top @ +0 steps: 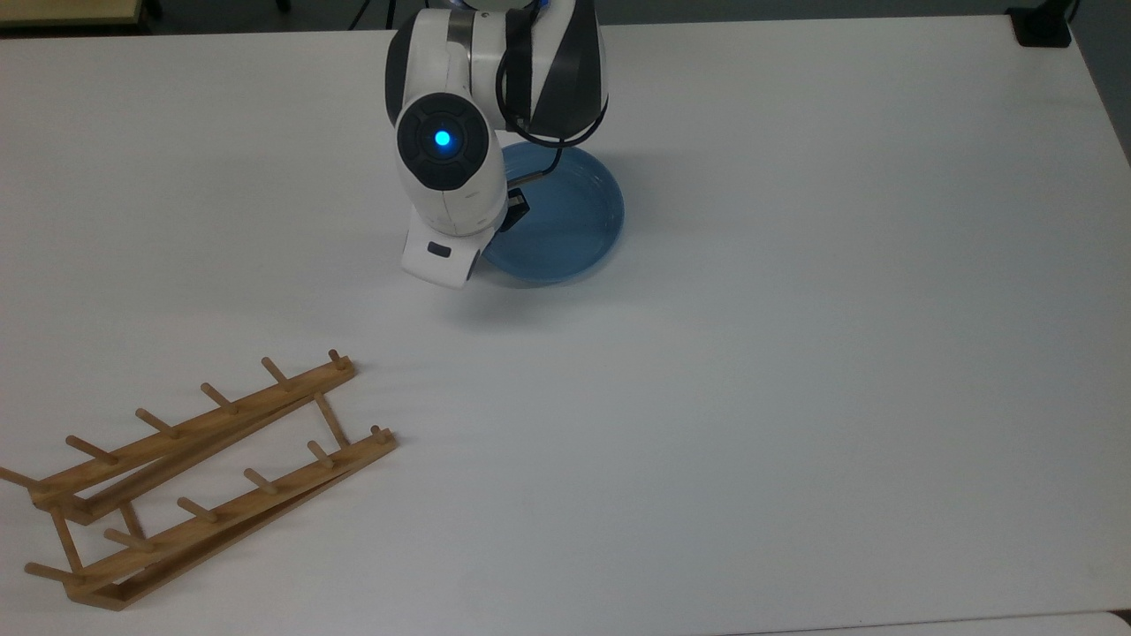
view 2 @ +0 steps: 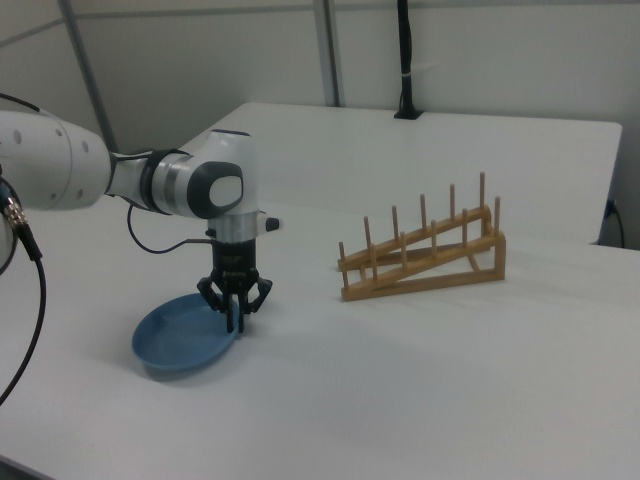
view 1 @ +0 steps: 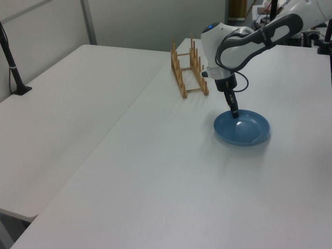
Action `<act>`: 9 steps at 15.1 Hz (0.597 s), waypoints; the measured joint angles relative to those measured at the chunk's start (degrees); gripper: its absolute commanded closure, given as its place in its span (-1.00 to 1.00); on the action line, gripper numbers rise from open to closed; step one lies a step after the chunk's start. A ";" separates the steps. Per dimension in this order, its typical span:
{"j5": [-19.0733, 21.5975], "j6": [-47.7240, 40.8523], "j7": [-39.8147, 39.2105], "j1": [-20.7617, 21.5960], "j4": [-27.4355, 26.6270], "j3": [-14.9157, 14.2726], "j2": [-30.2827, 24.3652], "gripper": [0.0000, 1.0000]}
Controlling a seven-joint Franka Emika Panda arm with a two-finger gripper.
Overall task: Place plate in plate rack
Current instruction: 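Close the gripper on the plate rim and tilt the plate up, then lift the plate upright and carry it over the wooden rack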
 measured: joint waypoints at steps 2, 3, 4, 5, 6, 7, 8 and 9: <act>0.00 0.00 0.01 0.66 0.47 0.01 -0.32 1.00; 0.01 0.00 0.01 0.88 1.04 0.01 -0.66 1.00; 0.08 -0.02 0.02 0.96 1.98 0.01 -1.24 1.00; 0.08 -0.02 0.10 0.93 3.10 -0.03 -1.90 1.00; 0.08 -0.02 0.33 0.85 4.37 -0.13 -2.68 1.00; 0.08 -0.02 0.58 0.74 5.45 -0.25 -3.39 1.00; 0.08 -0.02 0.93 0.65 6.45 -0.46 -4.07 1.00; 0.08 -0.02 1.27 0.54 7.27 -0.66 -4.62 1.00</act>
